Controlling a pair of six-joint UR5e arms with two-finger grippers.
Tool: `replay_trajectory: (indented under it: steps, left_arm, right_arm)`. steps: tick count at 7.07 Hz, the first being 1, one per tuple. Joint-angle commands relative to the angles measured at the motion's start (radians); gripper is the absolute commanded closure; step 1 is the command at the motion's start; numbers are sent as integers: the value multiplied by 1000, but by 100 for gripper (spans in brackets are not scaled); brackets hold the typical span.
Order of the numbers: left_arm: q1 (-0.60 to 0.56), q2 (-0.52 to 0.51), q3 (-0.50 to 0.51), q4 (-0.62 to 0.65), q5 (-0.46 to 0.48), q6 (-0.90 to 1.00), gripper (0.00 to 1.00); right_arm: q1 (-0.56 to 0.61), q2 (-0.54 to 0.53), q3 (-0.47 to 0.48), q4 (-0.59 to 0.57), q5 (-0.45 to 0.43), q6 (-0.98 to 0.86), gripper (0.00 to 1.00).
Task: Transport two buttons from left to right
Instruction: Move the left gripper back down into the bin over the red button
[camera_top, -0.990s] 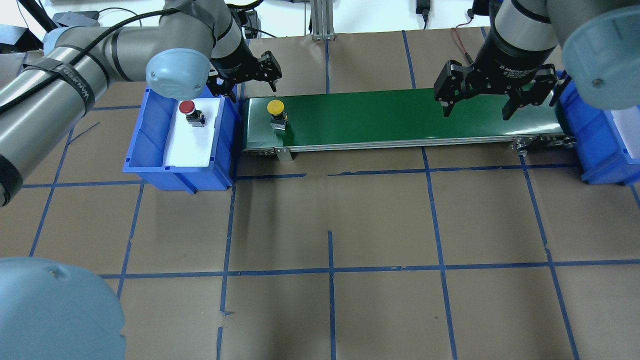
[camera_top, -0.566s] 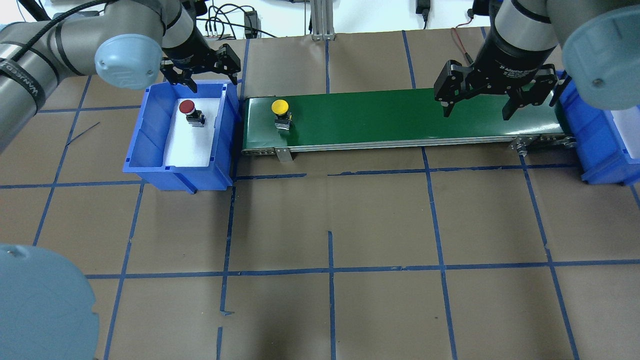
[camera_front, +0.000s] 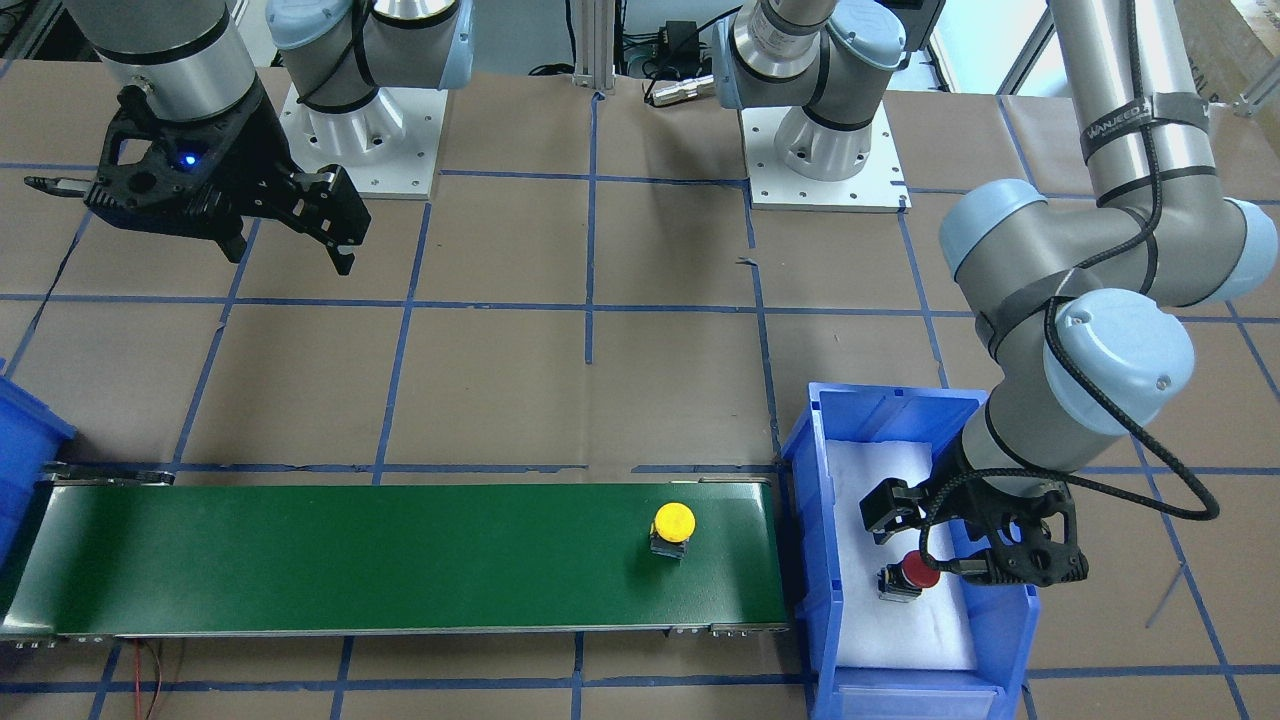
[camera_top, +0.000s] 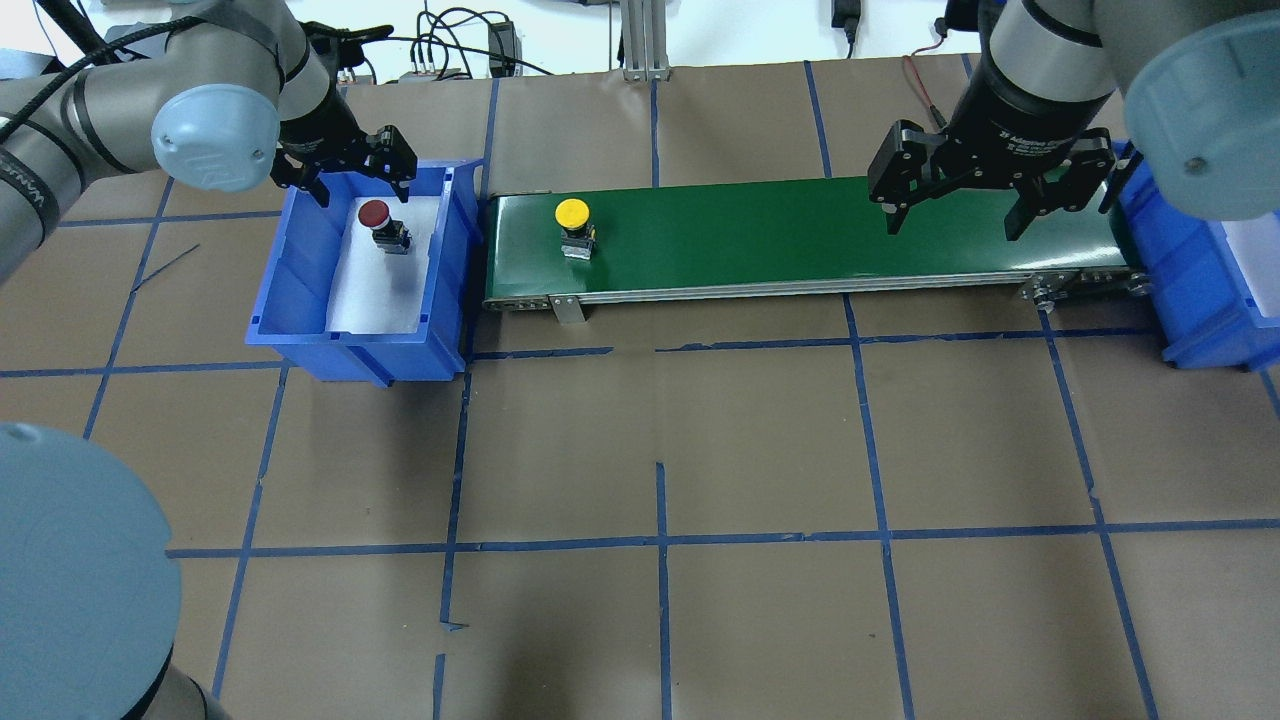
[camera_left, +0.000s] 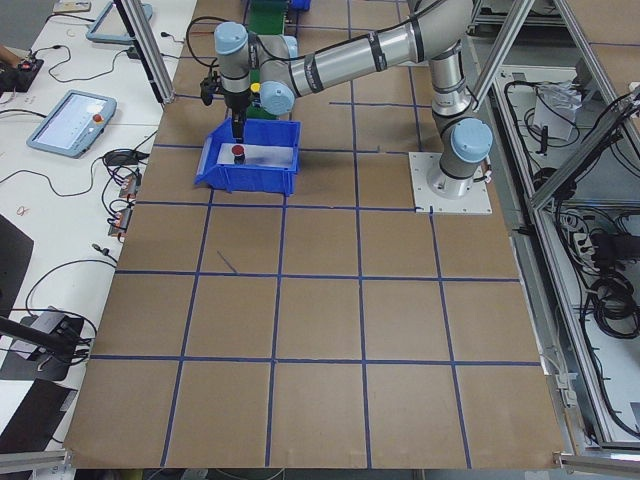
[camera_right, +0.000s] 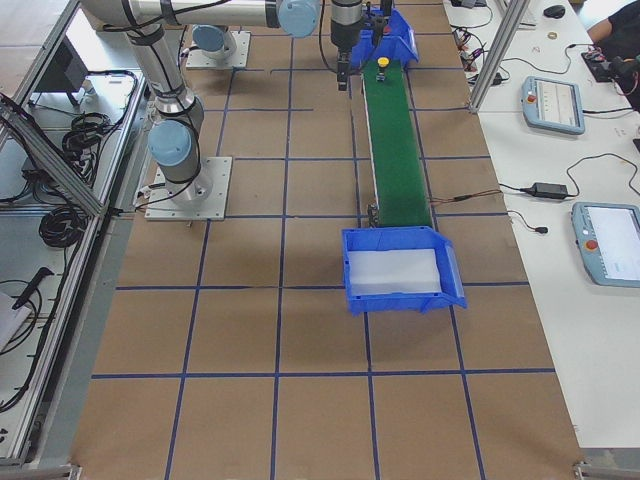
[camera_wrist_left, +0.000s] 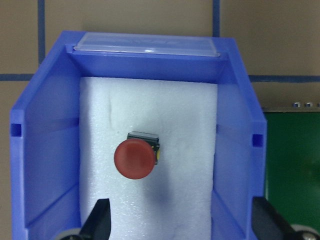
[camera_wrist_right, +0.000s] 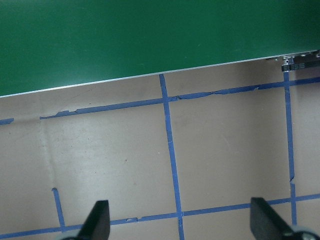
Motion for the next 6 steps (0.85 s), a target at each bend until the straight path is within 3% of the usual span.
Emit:
replay_trajectory:
  steps: [1,6]
  left_arm:
    - [8,-41,-5,1,-5,-5,0]
    - [15,-84,10,26,-11,-3,2]
  right_arm:
    - [0,0,0,0,0,0,0]
    - [3,0,0,0,0,-1,0]
